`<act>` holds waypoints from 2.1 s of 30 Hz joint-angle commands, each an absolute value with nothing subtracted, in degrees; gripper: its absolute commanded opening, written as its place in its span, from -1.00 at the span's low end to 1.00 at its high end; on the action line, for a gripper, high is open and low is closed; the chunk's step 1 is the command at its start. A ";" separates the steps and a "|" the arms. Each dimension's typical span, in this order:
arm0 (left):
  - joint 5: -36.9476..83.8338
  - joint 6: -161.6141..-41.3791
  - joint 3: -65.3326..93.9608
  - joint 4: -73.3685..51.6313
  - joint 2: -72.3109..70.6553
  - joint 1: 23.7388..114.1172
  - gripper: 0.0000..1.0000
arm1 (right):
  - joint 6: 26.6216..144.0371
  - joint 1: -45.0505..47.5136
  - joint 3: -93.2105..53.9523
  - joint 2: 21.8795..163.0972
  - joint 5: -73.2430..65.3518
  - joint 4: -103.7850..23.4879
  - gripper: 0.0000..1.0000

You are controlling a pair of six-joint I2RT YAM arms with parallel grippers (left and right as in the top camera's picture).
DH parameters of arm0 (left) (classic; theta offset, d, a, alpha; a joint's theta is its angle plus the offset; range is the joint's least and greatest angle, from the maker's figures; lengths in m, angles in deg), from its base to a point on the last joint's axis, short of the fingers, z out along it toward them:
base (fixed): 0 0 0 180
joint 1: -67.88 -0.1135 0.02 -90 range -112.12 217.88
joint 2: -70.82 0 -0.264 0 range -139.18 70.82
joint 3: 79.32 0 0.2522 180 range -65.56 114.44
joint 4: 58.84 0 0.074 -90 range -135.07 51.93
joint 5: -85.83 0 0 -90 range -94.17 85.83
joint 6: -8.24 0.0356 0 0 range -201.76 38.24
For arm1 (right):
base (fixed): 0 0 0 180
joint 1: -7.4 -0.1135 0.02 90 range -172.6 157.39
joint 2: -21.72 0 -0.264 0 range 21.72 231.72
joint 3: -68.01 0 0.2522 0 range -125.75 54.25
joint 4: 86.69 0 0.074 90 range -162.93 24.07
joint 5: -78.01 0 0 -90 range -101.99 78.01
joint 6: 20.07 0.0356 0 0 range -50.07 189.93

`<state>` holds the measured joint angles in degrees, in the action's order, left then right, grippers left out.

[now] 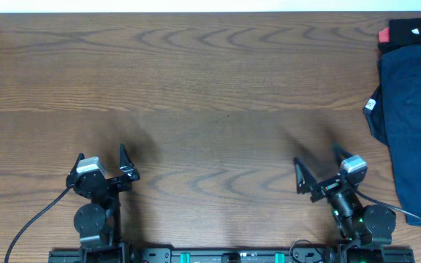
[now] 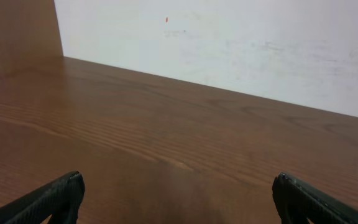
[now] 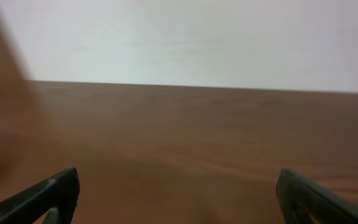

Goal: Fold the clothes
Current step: 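Reach the right gripper to the navy clothing pile at the right edge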

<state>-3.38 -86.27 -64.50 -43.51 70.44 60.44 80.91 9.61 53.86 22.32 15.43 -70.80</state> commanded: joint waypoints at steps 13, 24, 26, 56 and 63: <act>-5.74 -86.54 -65.31 -40.98 70.20 60.20 0.96 | 104.85 9.09 53.93 22.38 27.60 -72.81 0.98; -5.71 -86.54 -65.31 -40.98 70.20 60.20 0.96 | 105.04 9.09 51.18 22.38 31.65 -81.47 0.98; -5.74 -86.54 -65.31 -40.98 70.20 60.20 0.96 | 105.02 9.09 49.87 22.64 30.99 -81.47 0.98; -5.74 -86.54 -65.31 -40.98 70.20 60.20 0.96 | 77.53 11.43 -19.99 98.31 -5.57 -41.54 0.98; -5.74 -86.54 -65.31 -40.98 70.20 60.20 0.96 | 72.72 12.06 -23.79 109.59 -10.71 -47.50 0.99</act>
